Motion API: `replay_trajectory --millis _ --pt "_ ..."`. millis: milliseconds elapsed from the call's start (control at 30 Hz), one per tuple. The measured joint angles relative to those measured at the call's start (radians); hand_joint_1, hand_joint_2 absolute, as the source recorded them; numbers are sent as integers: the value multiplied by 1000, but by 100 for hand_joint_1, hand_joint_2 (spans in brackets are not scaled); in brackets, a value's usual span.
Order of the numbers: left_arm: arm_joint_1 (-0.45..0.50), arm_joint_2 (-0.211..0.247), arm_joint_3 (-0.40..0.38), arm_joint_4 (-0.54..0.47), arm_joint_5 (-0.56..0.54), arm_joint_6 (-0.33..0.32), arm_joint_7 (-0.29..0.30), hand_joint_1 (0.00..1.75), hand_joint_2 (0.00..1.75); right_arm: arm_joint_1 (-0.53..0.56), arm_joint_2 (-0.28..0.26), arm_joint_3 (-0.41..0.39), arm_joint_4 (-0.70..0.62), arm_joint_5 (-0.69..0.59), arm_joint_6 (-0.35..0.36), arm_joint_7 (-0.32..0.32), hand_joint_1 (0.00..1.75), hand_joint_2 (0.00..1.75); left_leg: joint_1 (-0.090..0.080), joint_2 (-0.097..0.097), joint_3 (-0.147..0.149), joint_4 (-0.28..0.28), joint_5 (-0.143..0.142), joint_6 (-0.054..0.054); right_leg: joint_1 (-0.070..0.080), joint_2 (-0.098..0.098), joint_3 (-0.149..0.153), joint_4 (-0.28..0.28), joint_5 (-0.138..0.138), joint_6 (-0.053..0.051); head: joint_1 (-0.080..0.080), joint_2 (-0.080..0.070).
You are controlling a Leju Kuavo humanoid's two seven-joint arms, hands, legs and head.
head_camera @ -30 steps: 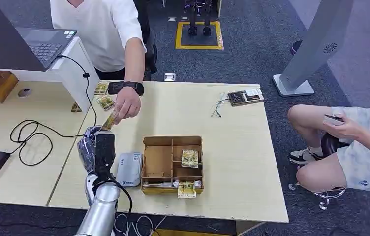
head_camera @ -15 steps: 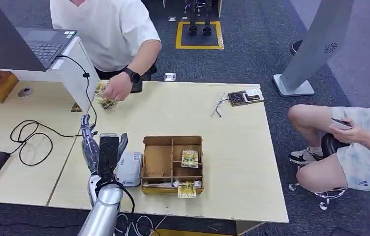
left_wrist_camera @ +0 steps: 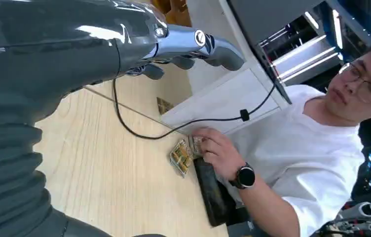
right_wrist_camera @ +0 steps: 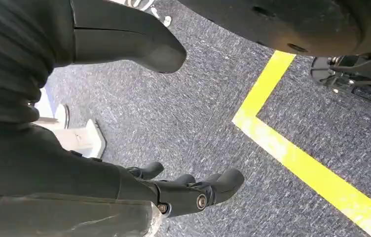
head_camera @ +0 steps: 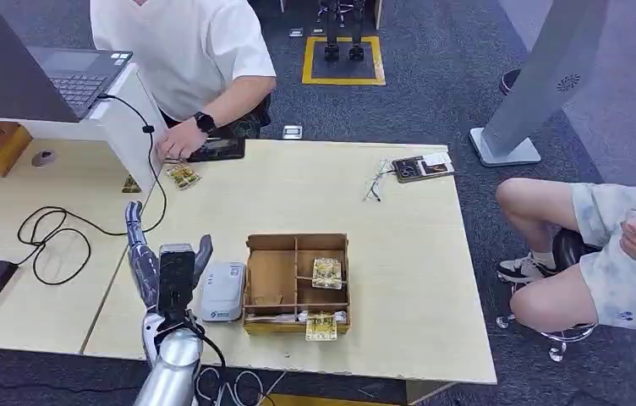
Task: Pass the card to the sensor for recognition and then transmit it.
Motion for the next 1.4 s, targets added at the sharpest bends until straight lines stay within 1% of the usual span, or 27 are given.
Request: replay_trajectory --millis 100,233,367,467,633,800,867,967,1100,1200,1300,1400 --pt "18 3 -11 -30 -5 0 -2 0 175 0 0 0 0 -1 0 0 0 175 0 0 0 0 0 0 0 0 0 0 0 0 0 0" --pt "71 11 -41 -99 -1 0 -29 0 175 2 0 -1 0 -5 0 0 0 175 0 1 0 0 0 0 0 0 0 0 0 0 0 0" --pt "152 24 -87 -200 -25 0 -73 0 175 3 0 -3 0 -17 -1 0 0 175 0 0 0 0 0 0 0 0 0 0 0 0 0 0" --pt "205 34 -119 -250 -51 0 -111 0 175 4 0 -6 0 -17 0 -2 0 175 0 0 0 0 -1 1 0 0 0 0 0 0 0 0" --pt "267 49 -156 -283 -42 0 -176 0 175 6 0 -11 0 -17 0 -2 0 175 0 0 0 0 -1 1 0 0 0 0 0 0 0 0" --pt "290 62 -180 -296 -44 0 -200 0 175 7 0 -18 -1 -17 0 -2 0 175 0 0 0 0 -1 1 0 0 0 0 0 0 0 0" --pt "306 74 -210 -302 -71 0 -213 0 175 7 0 -18 -1 -16 4 -2 0 175 0 0 0 0 -1 0 0 0 0 0 0 0 0 0" --pt "319 87 -240 -307 -82 0 -215 0 175 7 0 -18 -1 -16 5 -2 0 175 0 0 0 0 -1 1 0 0 0 0 0 0 0 0" --pt "327 97 -252 -307 -95 0 -216 0 175 7 0 -19 -1 -16 5 -2 0 175 0 0 0 0 -1 1 0 0 0 0 0 0 0 0" --pt "334 110 -275 -307 -132 0 -209 0 175 7 -1 -19 -1 -17 5 -2 0 175 0 0 0 0 -1 1 0 0 0 0 0 0 0 0" --pt "343 126 -309 -307 -193 0 -190 0 175 7 -1 -20 -1 -17 5 -2 0 175 0 0 0 0 -1 1 0 0 0 0 0 0 0 0" --pt "351 134 -339 -301 -227 0 -188 0 175 7 -1 -21 -2 -17 5 -2 0 175 0 0 0 0 -1 1 0 0 0 0 0 0 0 0"
